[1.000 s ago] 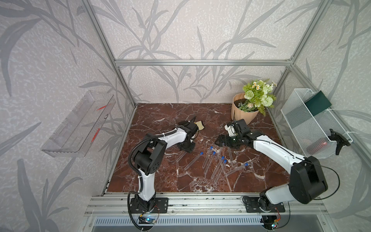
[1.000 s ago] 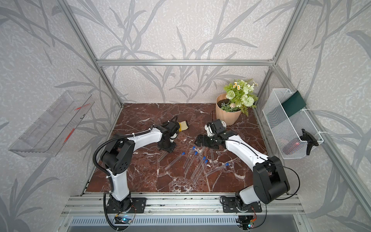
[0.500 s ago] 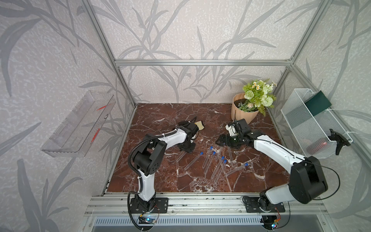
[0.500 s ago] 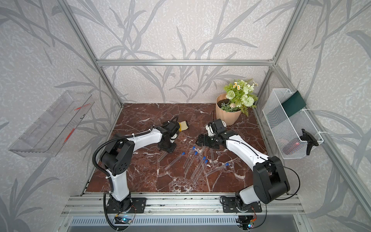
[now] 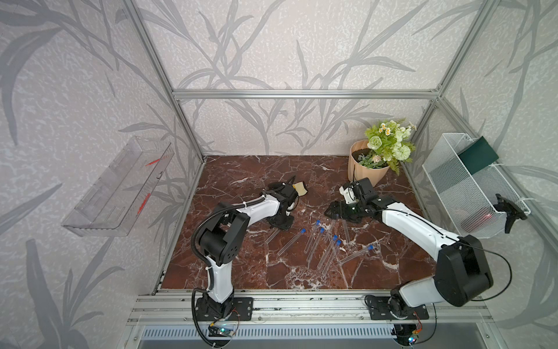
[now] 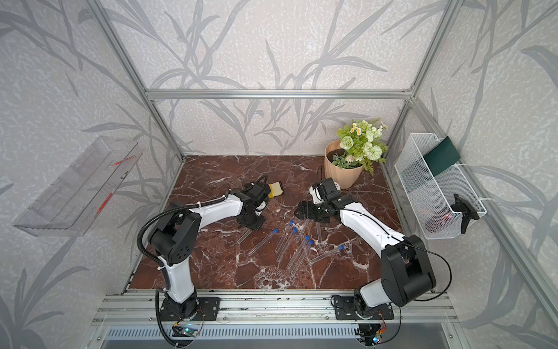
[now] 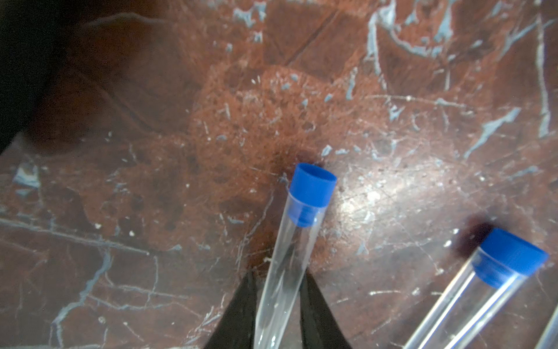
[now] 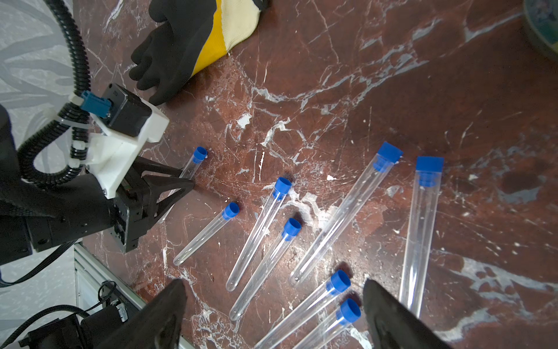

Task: Remove stoppers from test tubes
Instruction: Pick up the test tube at the center of the board.

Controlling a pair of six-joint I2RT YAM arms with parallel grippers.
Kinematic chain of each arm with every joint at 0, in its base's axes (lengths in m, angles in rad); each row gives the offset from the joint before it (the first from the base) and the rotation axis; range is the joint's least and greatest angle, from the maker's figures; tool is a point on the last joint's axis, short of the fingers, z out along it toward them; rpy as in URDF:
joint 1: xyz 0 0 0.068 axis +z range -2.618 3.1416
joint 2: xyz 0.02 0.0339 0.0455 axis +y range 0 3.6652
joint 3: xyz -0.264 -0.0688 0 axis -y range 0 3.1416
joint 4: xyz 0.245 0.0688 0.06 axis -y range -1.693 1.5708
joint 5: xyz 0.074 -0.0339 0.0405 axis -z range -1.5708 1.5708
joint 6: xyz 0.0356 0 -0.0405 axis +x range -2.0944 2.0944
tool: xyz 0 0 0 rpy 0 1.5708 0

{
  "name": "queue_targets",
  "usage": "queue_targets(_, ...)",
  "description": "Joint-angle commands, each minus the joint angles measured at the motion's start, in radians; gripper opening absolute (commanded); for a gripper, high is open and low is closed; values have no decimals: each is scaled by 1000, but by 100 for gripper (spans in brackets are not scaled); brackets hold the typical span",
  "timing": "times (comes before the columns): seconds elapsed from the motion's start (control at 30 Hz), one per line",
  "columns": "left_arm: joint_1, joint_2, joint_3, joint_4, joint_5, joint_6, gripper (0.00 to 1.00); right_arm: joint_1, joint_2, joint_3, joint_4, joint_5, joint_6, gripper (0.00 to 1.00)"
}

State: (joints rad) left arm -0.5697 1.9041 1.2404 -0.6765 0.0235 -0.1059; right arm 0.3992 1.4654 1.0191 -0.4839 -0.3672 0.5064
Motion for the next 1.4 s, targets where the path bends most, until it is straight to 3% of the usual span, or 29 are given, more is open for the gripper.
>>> queue_targets(0.0,-6,-3,-31,-46,0,11,25,-6,-4,27,-13,5,10,91)
queue_targets(0.8,4,-64,36,-84,30,6,13,-7,-14,23,46,-55,20,97)
queue_targets(1.17,48,-204,102,-126,208,-90,13,-7,-25,-33,231,-166,74,99)
queue_targets(1.37,54,-292,38,-18,409,-182,13,11,4,-41,367,-258,106,100)
